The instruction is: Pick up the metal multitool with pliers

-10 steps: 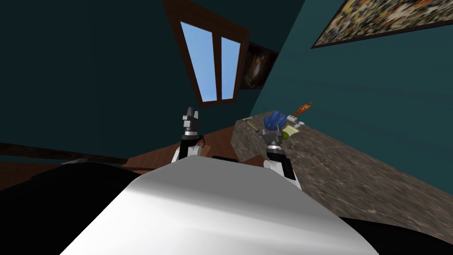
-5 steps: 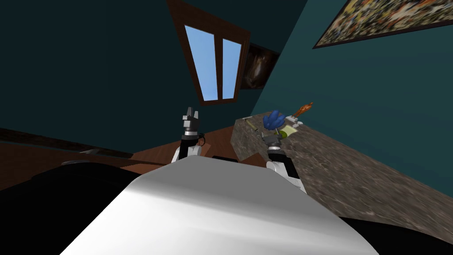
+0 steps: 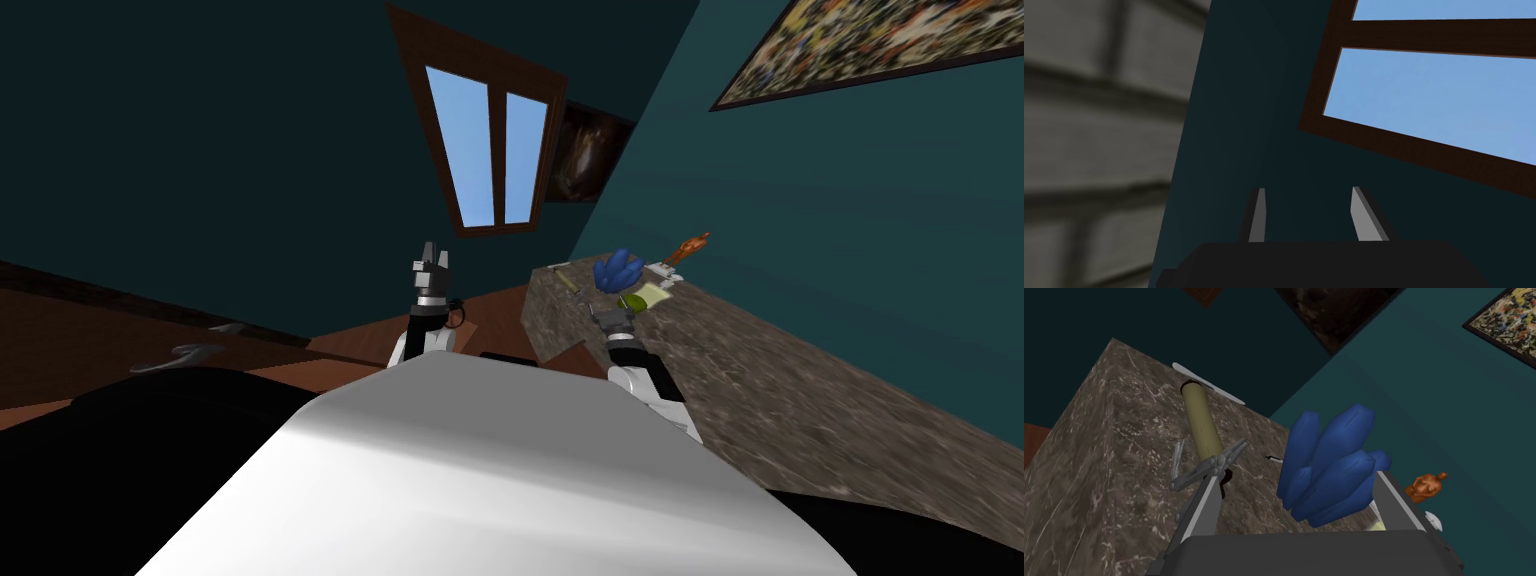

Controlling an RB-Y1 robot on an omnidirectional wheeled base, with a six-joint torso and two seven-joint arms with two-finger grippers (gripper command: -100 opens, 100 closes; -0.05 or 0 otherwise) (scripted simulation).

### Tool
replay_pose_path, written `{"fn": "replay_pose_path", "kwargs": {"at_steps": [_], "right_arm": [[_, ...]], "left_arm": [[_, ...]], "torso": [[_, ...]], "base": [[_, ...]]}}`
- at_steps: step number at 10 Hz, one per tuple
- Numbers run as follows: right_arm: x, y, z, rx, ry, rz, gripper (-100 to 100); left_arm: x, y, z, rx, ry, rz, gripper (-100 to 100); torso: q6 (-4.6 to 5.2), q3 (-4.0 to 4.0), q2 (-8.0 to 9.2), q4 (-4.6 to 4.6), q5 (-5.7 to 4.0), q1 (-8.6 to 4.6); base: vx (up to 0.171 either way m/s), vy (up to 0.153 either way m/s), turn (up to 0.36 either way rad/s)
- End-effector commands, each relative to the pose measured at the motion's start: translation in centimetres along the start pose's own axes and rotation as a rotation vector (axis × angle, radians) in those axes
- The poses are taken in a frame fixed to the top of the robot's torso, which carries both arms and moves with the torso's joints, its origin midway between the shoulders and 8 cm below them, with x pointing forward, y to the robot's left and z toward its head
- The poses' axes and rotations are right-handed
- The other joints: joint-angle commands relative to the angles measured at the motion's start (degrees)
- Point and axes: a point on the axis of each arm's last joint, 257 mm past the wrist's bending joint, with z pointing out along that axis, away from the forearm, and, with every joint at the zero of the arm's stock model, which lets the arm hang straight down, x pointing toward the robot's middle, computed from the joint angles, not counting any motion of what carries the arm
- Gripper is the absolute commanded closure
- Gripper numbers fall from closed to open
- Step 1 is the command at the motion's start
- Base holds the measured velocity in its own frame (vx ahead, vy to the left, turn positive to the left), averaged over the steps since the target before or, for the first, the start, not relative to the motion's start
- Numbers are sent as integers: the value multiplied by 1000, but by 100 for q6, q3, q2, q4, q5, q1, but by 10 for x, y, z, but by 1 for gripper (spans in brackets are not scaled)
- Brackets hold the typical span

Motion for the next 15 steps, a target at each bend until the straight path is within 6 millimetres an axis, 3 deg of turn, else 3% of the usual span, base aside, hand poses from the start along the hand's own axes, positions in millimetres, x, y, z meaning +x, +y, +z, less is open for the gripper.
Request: {"fn": "replay_pose_path", "kwargs": {"at_steps": [1, 6, 15], "right_arm": [[-13, -7, 1, 43, -34, 67, -100], [-39, -24, 1, 143, -115, 228, -100], [-68, -53, 0, 315, -253, 456, -100]], "left_arm": [[0, 0, 0, 0, 0, 0, 0], [0, 0, 0, 0, 0, 0, 0], [0, 0, 0, 0, 0, 0, 0]], "torso": [[0, 0, 0, 0, 0, 0], [0, -5, -9, -2, 0, 2], [-2, -18, -32, -7, 0, -1]], "base": [[-14, -34, 79], [-6, -43, 67], [28, -31, 63]]}}
